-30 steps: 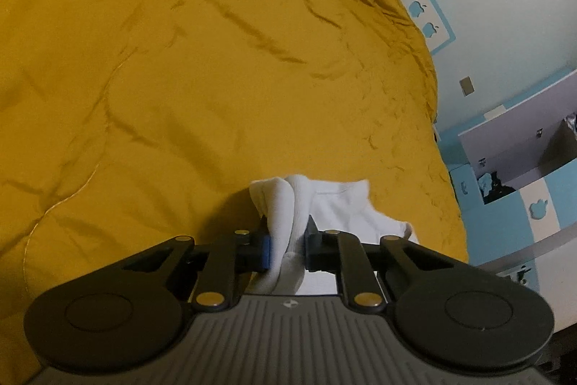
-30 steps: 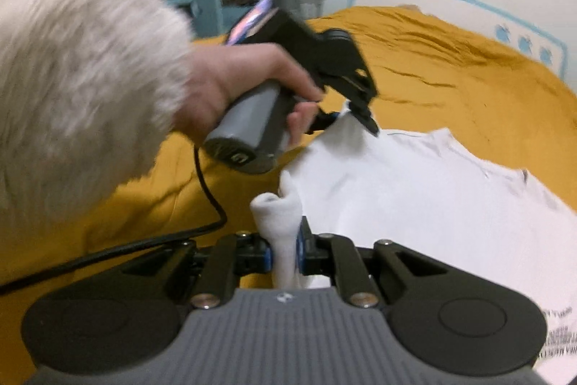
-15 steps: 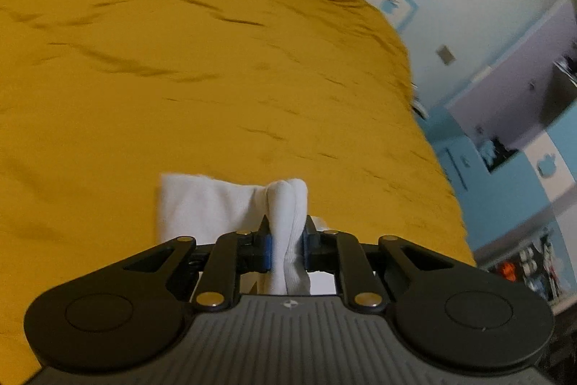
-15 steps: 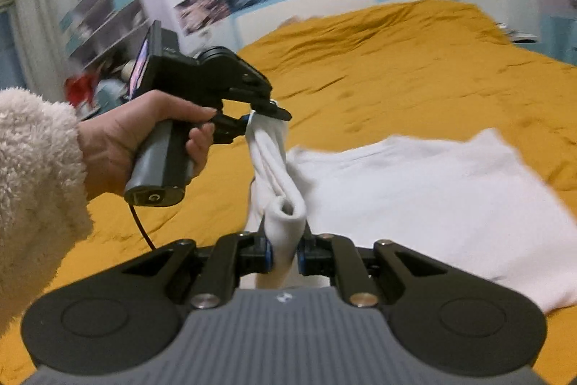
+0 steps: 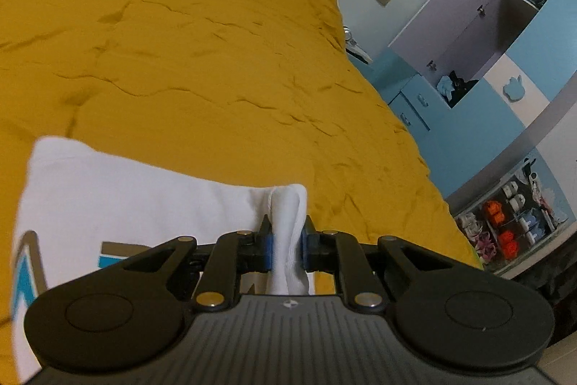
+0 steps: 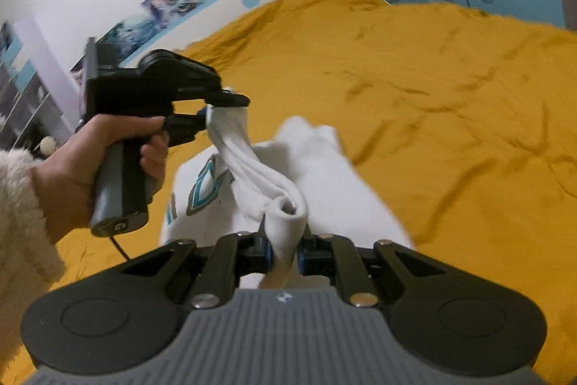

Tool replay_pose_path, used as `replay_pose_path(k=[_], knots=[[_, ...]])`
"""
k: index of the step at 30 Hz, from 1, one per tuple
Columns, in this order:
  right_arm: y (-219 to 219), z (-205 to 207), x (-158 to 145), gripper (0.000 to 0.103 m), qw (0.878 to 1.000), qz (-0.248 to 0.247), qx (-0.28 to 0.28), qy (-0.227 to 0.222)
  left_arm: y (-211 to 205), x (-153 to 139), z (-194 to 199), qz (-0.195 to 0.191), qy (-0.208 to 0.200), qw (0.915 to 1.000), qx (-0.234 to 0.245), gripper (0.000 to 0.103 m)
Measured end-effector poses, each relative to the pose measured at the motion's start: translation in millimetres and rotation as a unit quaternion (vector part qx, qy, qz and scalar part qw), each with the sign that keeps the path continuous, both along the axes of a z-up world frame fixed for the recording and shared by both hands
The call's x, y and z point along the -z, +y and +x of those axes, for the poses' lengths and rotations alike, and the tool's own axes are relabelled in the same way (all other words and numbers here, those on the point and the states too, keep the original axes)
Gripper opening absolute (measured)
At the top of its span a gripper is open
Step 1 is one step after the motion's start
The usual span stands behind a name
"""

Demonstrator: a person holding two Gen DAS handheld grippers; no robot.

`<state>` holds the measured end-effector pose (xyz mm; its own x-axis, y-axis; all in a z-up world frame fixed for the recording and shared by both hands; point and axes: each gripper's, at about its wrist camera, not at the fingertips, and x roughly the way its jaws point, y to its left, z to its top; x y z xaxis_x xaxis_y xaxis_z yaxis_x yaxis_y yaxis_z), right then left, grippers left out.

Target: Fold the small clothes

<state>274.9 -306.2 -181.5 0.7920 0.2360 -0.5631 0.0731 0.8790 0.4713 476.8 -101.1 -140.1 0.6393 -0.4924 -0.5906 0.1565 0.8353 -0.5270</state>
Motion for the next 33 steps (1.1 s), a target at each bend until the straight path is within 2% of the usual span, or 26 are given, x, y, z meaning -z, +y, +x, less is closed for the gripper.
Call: replay_pose_path(k=[4, 7, 16, 21, 24, 26, 28, 30, 32, 33], knots=[[-17.7, -2.5, 13.8, 0.006, 1.000, 0.010, 0.012, 0.006, -12.5, 7.6, -3.4, -0.009, -0.013, 0.9998, -0.007, 0.015], [-15.9, -2.4, 15.9, 0.006, 1.000, 0.015, 0.019, 0.004, -19.1, 12.7, -2.8, 0.006, -0.011, 0.9999, -0.003, 0.015], [-23.6, 0.6, 21.4, 0.006, 0.998, 0.050, 0.041, 0.013, -38.5, 23.7, 3.1, 0.010, -0.004, 0.9999, 0.010, 0.015], [-21.9, -7.8, 25.9, 0.006, 0.997, 0.046, 0.054, 0.026, -58.0, 31.3, 4.4, 0.054, -0.015, 0.9978, 0.036, 0.015], [-19.4, -7.0, 35.4, 0.006, 0.997, 0.036, 0.056, 0.034, -64.7, 34.4, 3.9, 0.065, -0.020, 0.9970, 0.036, 0.017], [-20.5, -8.3, 35.3, 0.008, 0.997, 0.041, 0.057, 0.035, -62.1, 30.9, 3.3, 0.043, -0.025, 0.9985, 0.024, 0.024], [-20.8, -9.4, 34.2, 0.011, 0.997, 0.040, 0.053, 0.040, -56.5, 18.5, 3.5, 0.002, -0.037, 0.9992, 0.017, 0.024], [-24.2, -14.7, 30.6, 0.016, 0.996, 0.045, 0.061, 0.042, -52.7, -2.2, -1.2, -0.021, -0.063, 0.9976, 0.023, 0.025], [-30.0, -21.7, 19.6, 0.019, 0.995, 0.046, 0.075, 0.041, -44.4, -21.0, -11.5, -0.047, -0.076, 0.9949, 0.047, 0.035], [-34.1, -27.4, 13.9, 0.027, 0.995, 0.042, 0.084, 0.036, -38.7, -29.0, -19.9, -0.057, -0.074, 0.9936, 0.063, 0.044]])
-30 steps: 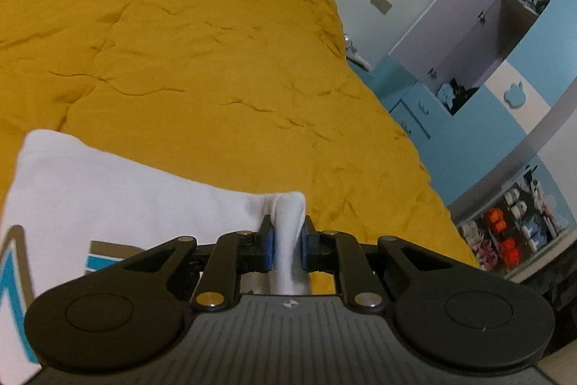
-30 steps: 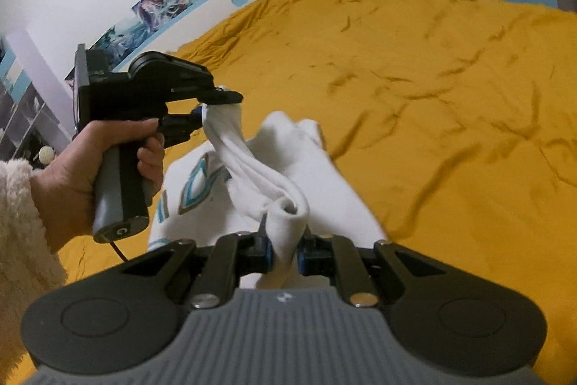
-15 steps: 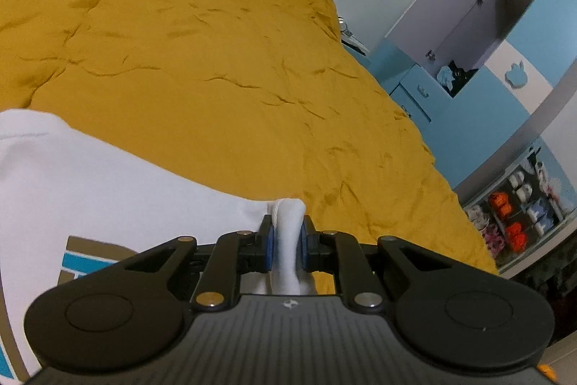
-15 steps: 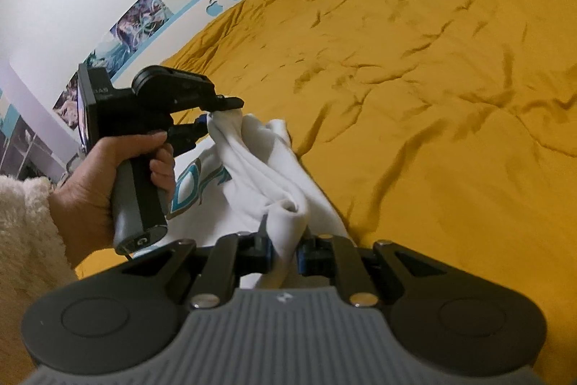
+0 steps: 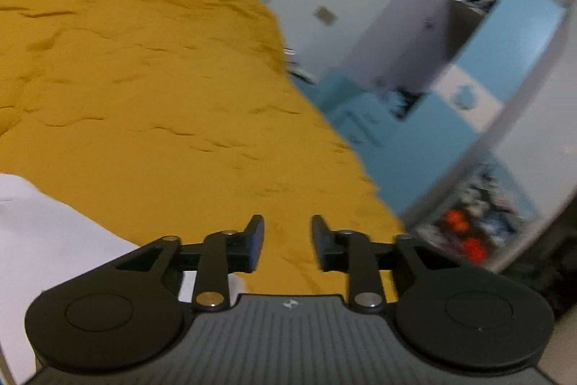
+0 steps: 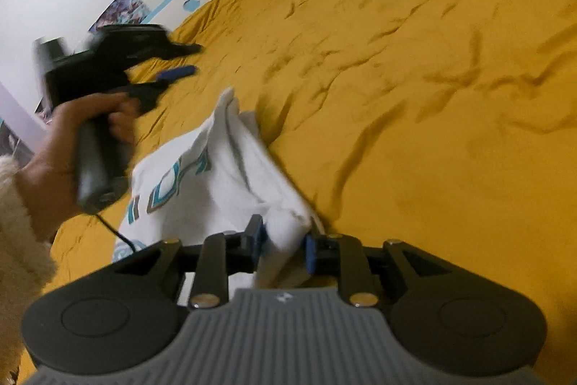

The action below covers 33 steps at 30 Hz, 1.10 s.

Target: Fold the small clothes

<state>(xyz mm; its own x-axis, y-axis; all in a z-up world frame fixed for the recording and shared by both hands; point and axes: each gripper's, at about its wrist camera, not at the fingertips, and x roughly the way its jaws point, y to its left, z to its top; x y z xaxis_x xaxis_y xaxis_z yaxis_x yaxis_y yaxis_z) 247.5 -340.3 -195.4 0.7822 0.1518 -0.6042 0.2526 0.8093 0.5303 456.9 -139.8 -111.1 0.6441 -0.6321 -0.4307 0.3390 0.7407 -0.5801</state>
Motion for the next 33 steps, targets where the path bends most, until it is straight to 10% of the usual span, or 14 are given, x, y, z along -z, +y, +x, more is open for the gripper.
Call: replay_pose_path(k=[4, 10, 16, 23, 26, 33], knots=[[-16.2, -10.4, -21.6, 0.042, 0.999, -0.043, 0.019, -0.027, 38.8, -21.1, -59.4, -0.004, -0.004, 0.9992, 0.040, 0.047], [-16.2, 67.6, -34.2, 0.046, 0.986, -0.093, -0.123, -0.063, 111.6, -7.0, -155.3, -0.023, 0.039, 0.9972, 0.060, 0.074], [-9.3, 164.8, -10.4, 0.047, 0.989, 0.017, -0.143, -0.021, 134.9, 40.5, -207.8, 0.015, 0.083, 0.9958, 0.036, 0.069], [39.7, 214.0, -5.7, 0.055, 0.980, -0.120, -0.156, 0.000, 149.8, 61.0, -220.4, 0.013, 0.080, 0.9964, -0.022, 0.070], [46.0, 225.7, 3.1, 0.012, 0.979, -0.108, -0.174, 0.019, 149.2, 75.2, -221.1, 0.015, 0.091, 0.9954, -0.026, 0.070], [58.8, 231.8, 7.7, 0.008, 0.976, -0.151, -0.155, 0.005, 145.5, 83.2, -223.4, 0.004, 0.091, 0.9954, -0.029, 0.073]])
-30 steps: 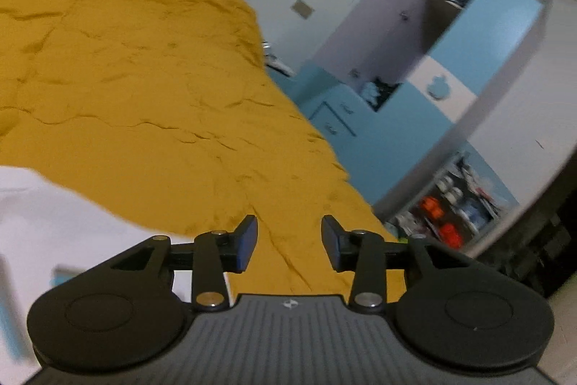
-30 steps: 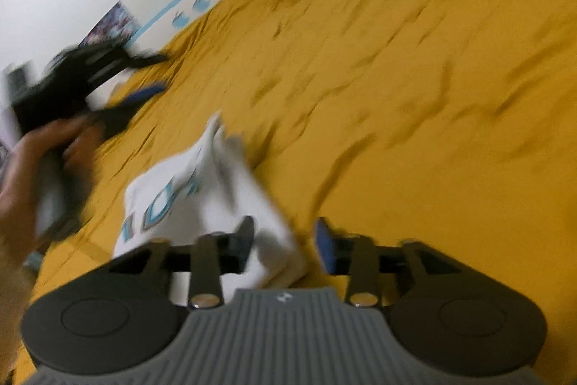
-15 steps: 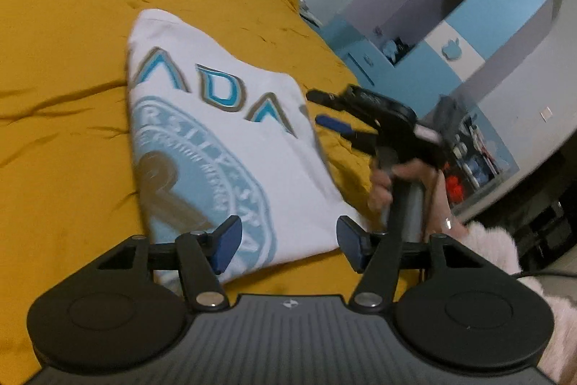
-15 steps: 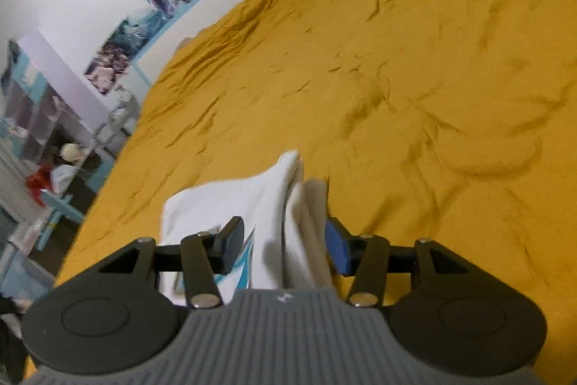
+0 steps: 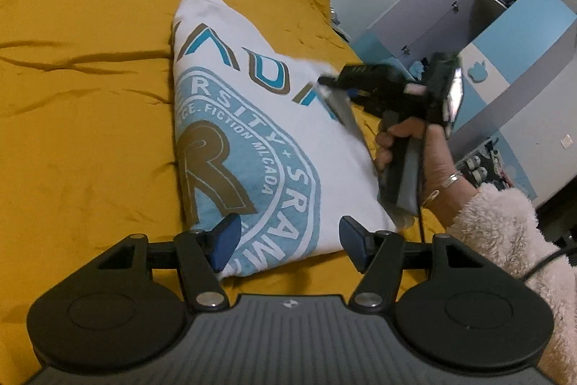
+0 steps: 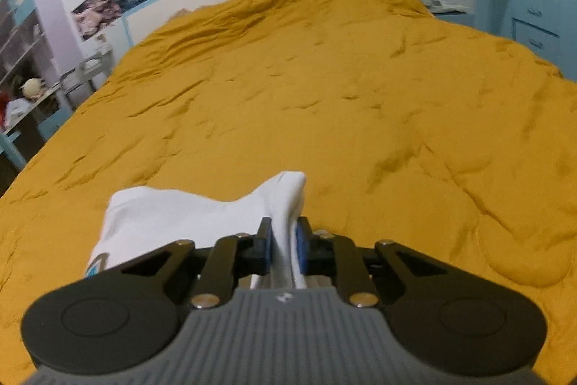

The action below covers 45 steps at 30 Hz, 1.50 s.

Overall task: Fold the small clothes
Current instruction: 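Hold the folded T-shirt edge with the right tool while the left tool grasps its side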

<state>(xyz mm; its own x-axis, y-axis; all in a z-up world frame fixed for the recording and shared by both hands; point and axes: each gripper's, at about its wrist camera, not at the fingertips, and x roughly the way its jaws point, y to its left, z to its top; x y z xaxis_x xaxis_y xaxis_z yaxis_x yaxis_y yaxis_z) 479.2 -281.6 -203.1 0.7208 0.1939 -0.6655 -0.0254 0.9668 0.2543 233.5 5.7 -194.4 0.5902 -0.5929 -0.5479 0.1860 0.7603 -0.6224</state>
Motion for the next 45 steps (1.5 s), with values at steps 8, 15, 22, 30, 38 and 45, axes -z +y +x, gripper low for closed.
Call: replay_pose_path(k=[8, 15, 22, 30, 38, 45], knots=[[-21.9, -14.1, -5.9, 0.021, 1.000, 0.021, -0.008, -0.017, -17.0, -0.3, -4.2, 0.075, -0.027, 0.9964, 0.031, 0.073], [-80.9, -141.3, -48.3, 0.035, 0.994, 0.103, -0.020, -0.018, -0.5, -12.0, -18.5, 0.043, -0.035, 0.9984, -0.011, 0.073], [-91.0, -193.2, -23.4, 0.022, 0.991, 0.124, -0.003, 0.058, -8.7, -4.3, -6.7, 0.065, -0.028, 0.9975, -0.006, 0.073], [-90.8, -197.3, -26.8, 0.000, 0.989, 0.130, 0.017, 0.062, 2.9, -22.5, -16.1, 0.084, -0.024, 0.9962, 0.005, 0.070], [-84.1, -196.4, -11.8, 0.001, 0.990, 0.114, 0.028, 0.077, 12.5, -21.2, -53.8, 0.193, -0.051, 0.9799, 0.011, 0.070], [-82.0, -189.8, -14.7, 0.003, 0.990, 0.111, 0.023, 0.087, -12.7, -14.7, -51.3, 0.264, -0.090, 0.9591, 0.046, 0.038]])
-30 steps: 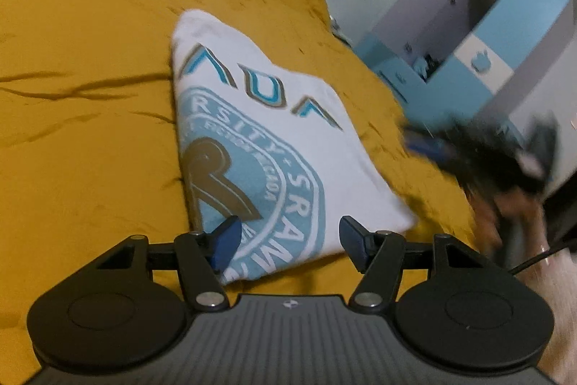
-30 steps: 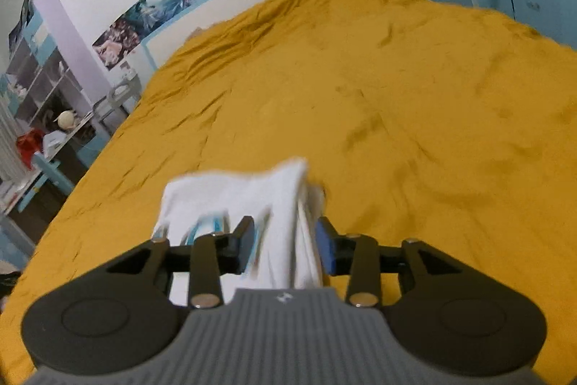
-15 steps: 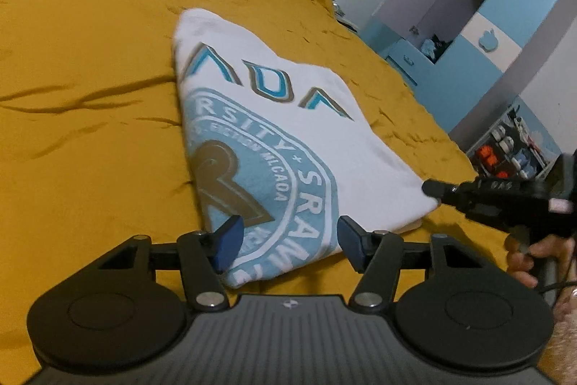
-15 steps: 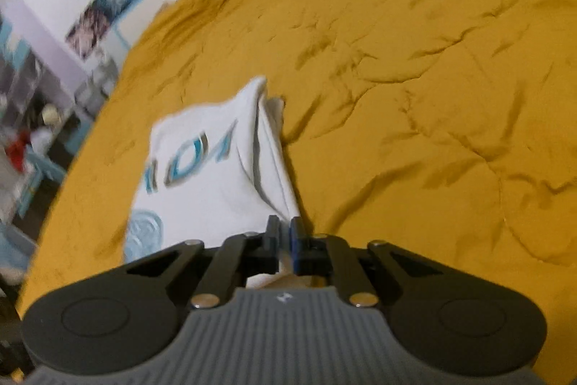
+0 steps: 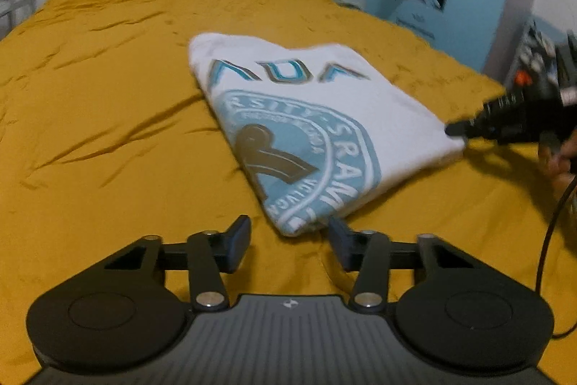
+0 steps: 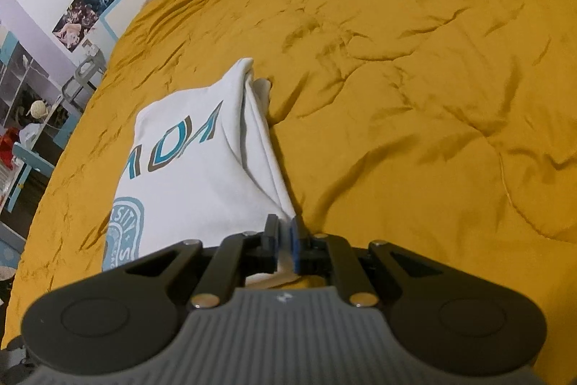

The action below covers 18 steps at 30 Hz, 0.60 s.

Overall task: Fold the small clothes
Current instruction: 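Hold the folded T-shirt edge with the right tool while the left tool grasps its side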

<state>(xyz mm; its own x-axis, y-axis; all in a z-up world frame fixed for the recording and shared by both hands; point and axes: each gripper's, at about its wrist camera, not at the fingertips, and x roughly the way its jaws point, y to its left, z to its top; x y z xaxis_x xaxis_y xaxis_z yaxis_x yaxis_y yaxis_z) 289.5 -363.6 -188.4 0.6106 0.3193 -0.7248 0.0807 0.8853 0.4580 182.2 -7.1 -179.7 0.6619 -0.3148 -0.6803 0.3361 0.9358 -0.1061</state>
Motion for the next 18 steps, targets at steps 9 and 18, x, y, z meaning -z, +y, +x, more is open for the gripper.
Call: replay_pose_path(k=[9, 18], knots=[[-0.7, -3.2, 5.0, 0.035, 1.000, 0.020, -0.002, 0.000, -14.8, 10.1, 12.4, 0.014, 0.001, 0.9998, -0.015, 0.028], [1.1, -8.5, -16.5, 0.004, 0.999, 0.018, -0.001, -0.036, -10.4, -35.4, 18.5, 0.024, 0.000, 0.9993, -0.027, 0.009]])
